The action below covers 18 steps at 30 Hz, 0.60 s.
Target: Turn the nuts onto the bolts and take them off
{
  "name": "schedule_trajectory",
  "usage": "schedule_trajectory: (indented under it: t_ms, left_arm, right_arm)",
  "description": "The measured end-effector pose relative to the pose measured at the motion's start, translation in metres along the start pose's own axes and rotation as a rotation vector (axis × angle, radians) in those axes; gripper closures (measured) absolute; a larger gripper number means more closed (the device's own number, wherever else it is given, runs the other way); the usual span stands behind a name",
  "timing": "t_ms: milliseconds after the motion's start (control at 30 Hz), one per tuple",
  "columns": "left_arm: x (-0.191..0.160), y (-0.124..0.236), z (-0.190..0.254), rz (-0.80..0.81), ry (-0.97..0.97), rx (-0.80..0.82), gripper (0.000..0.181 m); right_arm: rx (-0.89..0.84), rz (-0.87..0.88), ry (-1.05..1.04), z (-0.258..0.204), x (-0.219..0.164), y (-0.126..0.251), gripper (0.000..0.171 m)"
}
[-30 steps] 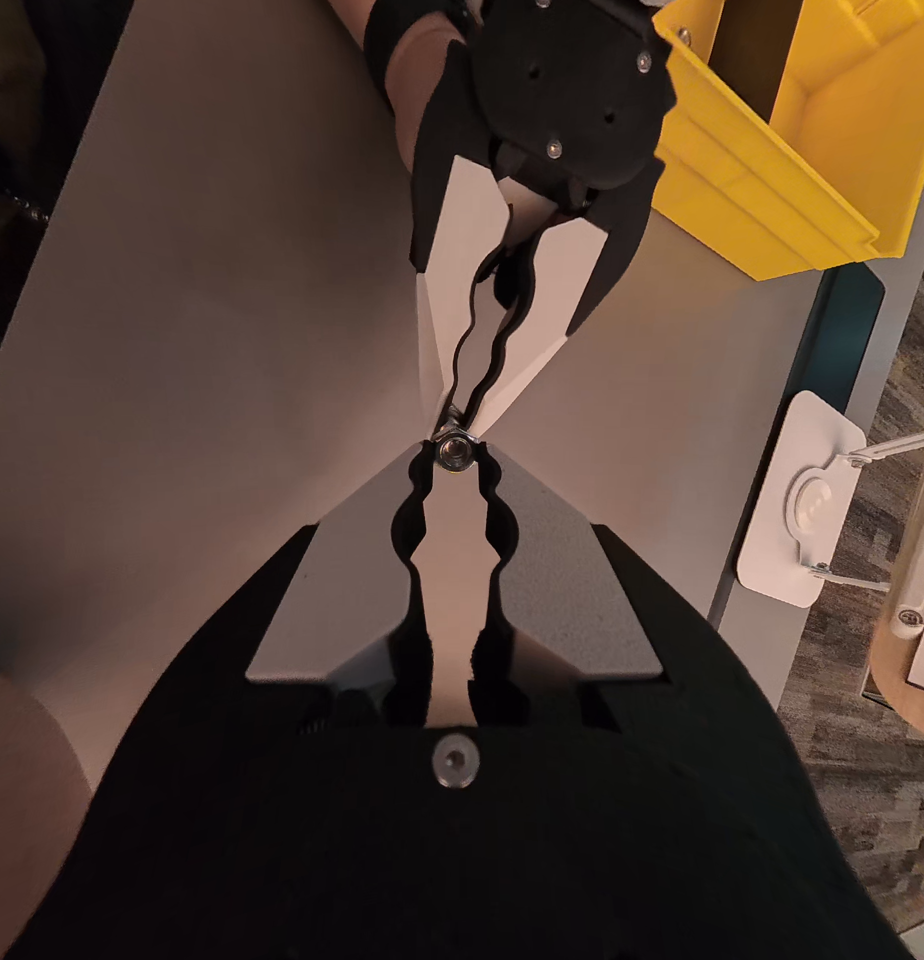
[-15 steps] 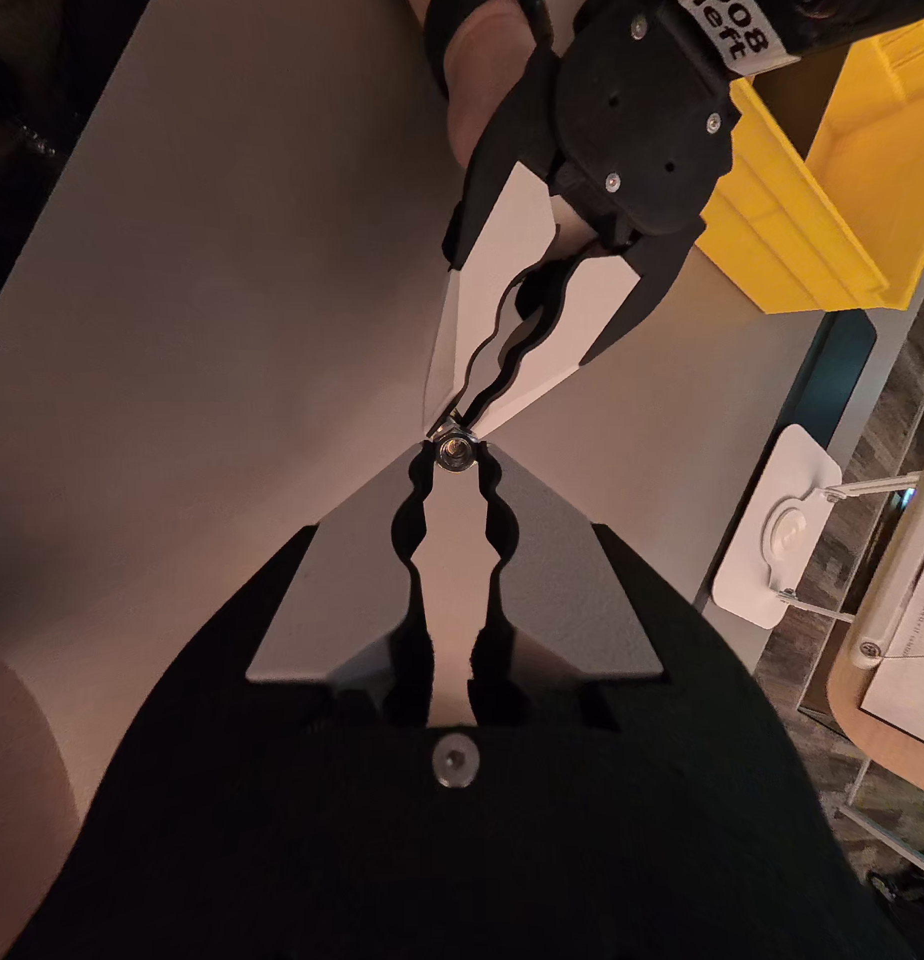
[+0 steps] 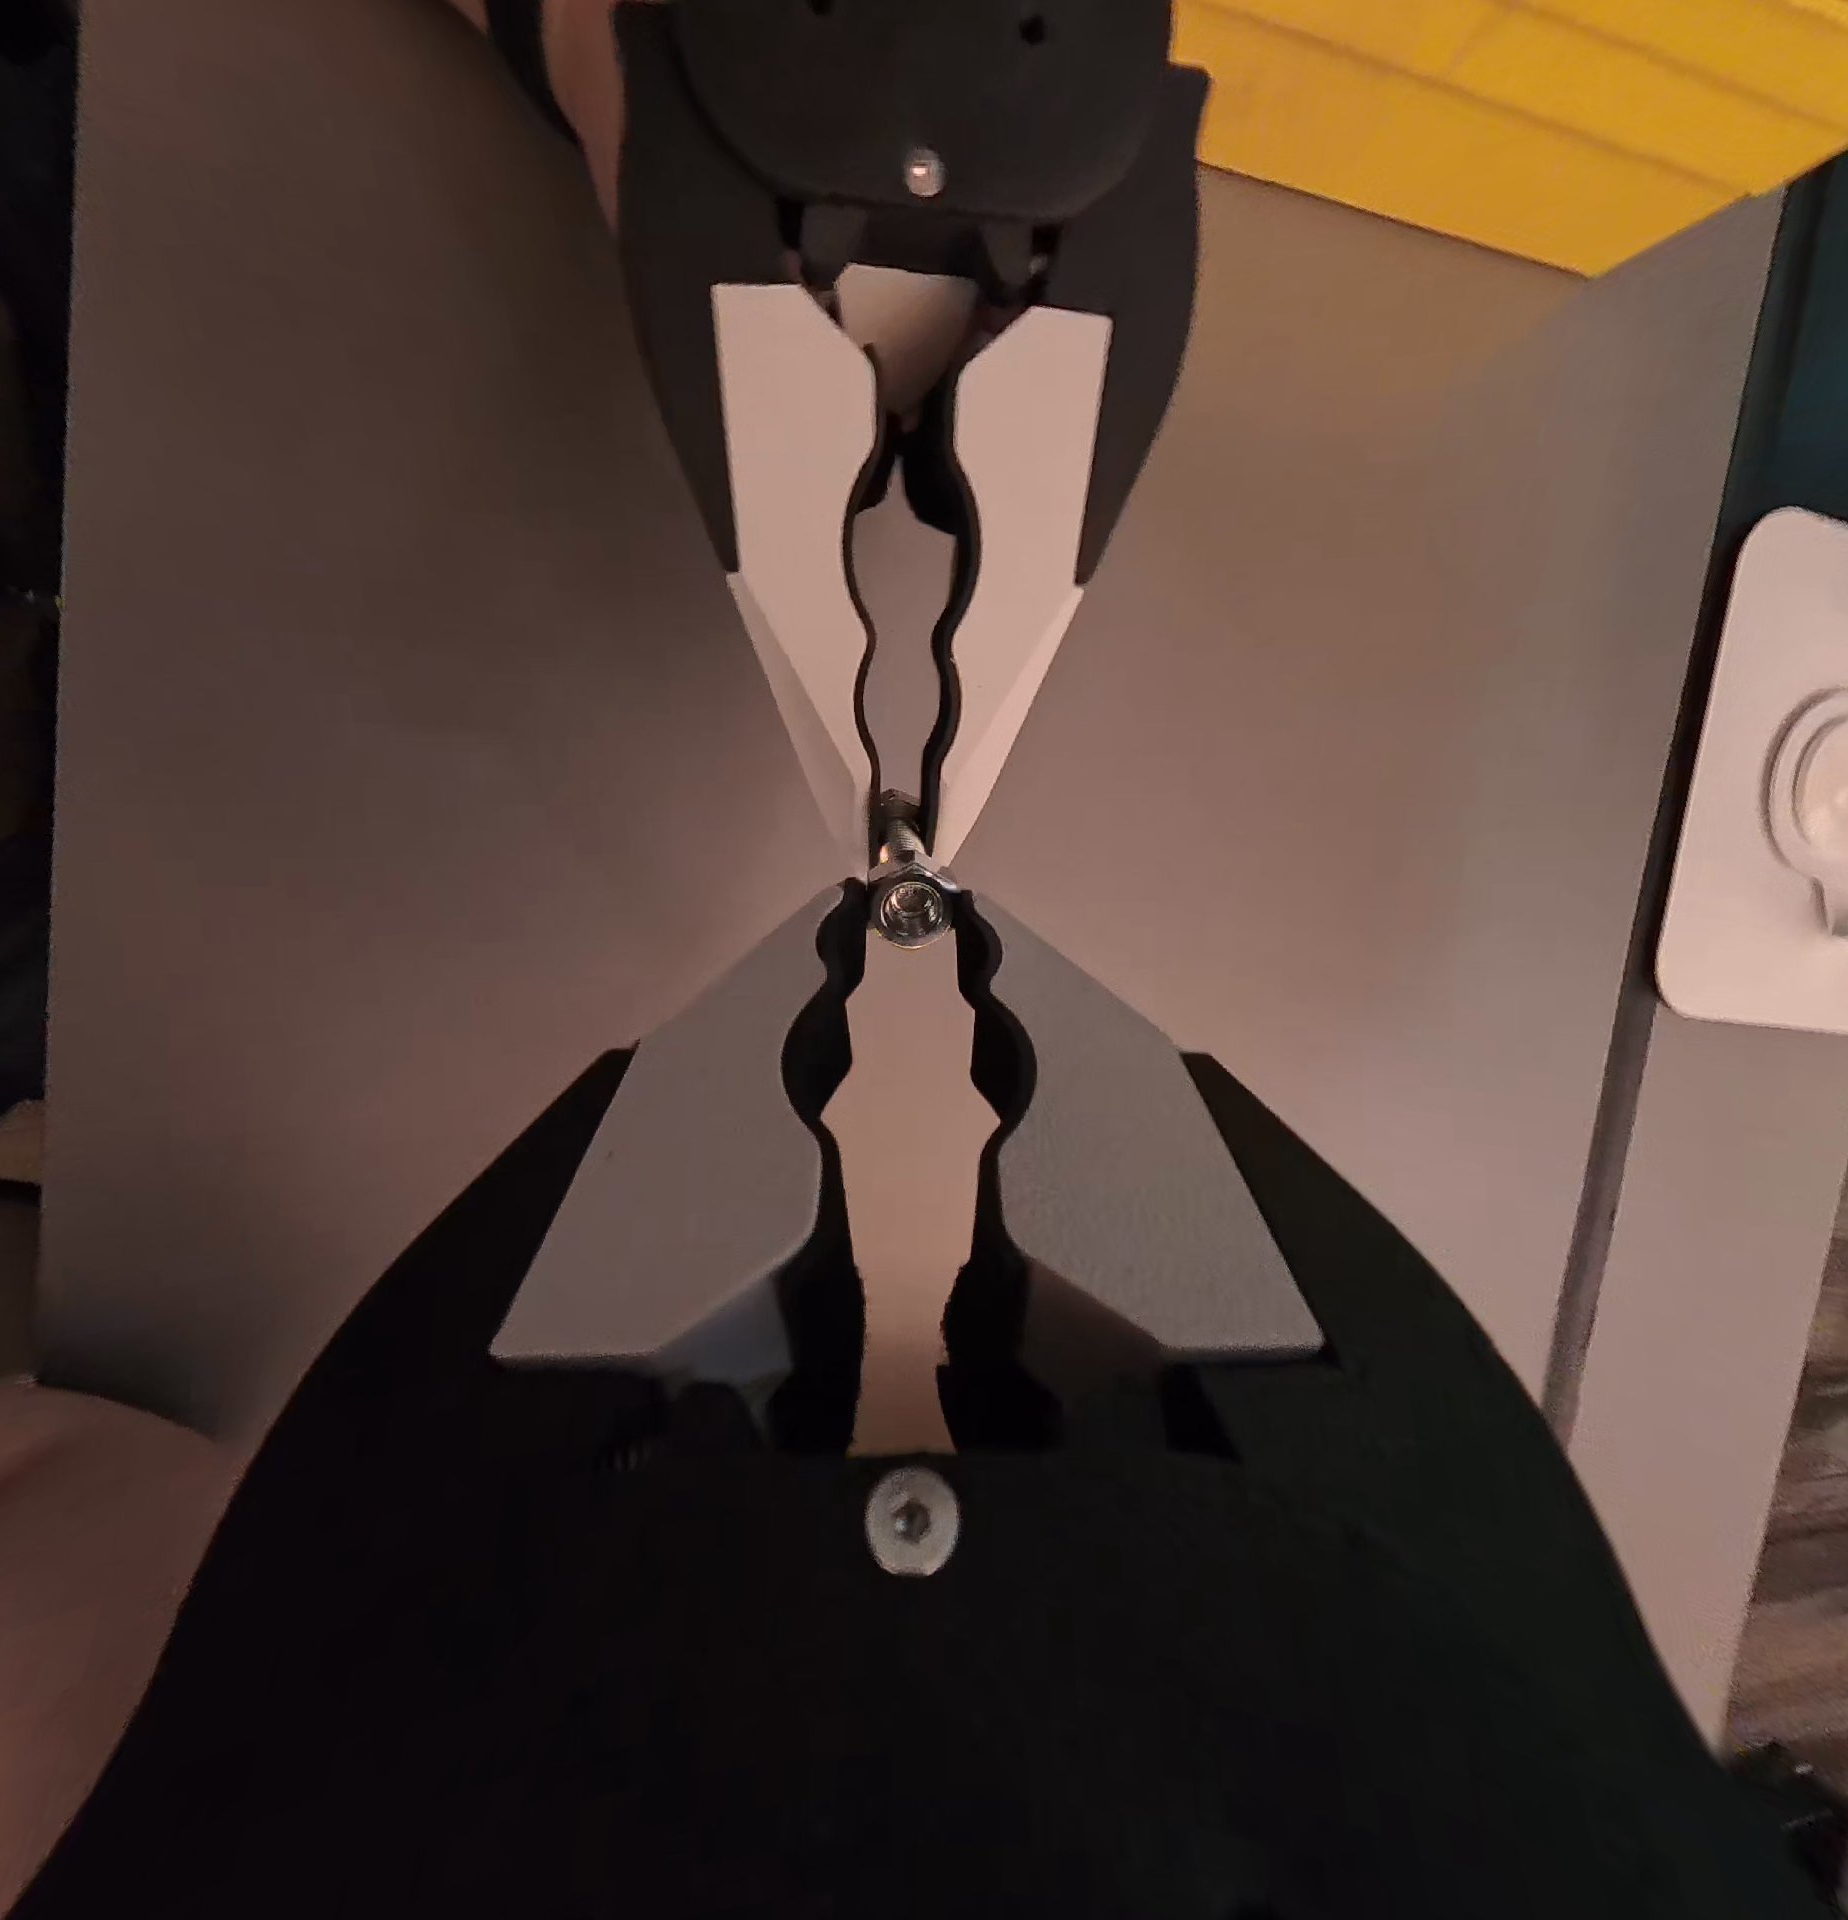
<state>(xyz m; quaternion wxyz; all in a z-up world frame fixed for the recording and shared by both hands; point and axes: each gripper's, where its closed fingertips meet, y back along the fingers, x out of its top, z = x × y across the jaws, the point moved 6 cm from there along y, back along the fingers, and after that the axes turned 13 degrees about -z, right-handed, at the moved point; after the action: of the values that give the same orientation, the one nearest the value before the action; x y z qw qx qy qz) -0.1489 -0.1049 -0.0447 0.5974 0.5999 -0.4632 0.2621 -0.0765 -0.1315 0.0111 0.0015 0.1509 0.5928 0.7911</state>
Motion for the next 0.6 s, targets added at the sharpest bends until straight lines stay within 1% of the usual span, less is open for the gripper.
schedule_trajectory:
  t_ms: [133, 300, 433, 600]
  left_arm:
    - [-0.002, 0.003, -0.011, -0.020, 0.043, 0.084, 0.174]
    - [-0.005, 0.009, -0.022, -0.035, 0.083, 0.166, 0.174]
    - [-0.006, 0.013, -0.028, -0.050, 0.108, 0.226, 0.174]
    - [-0.012, 0.013, -0.035, -0.111, 0.106, 0.316, 0.174]
  right_arm:
    - [0.027, 0.009, -0.174, 0.016, 0.003, -0.004, 0.156]
    - [0.180, 0.050, -0.466, 0.036, 0.007, -0.008, 0.156]
    - [0.224, 0.081, -0.569, 0.046, 0.007, -0.012, 0.155]
    - [0.226, 0.061, -0.712, 0.054, 0.010, -0.022, 0.155]
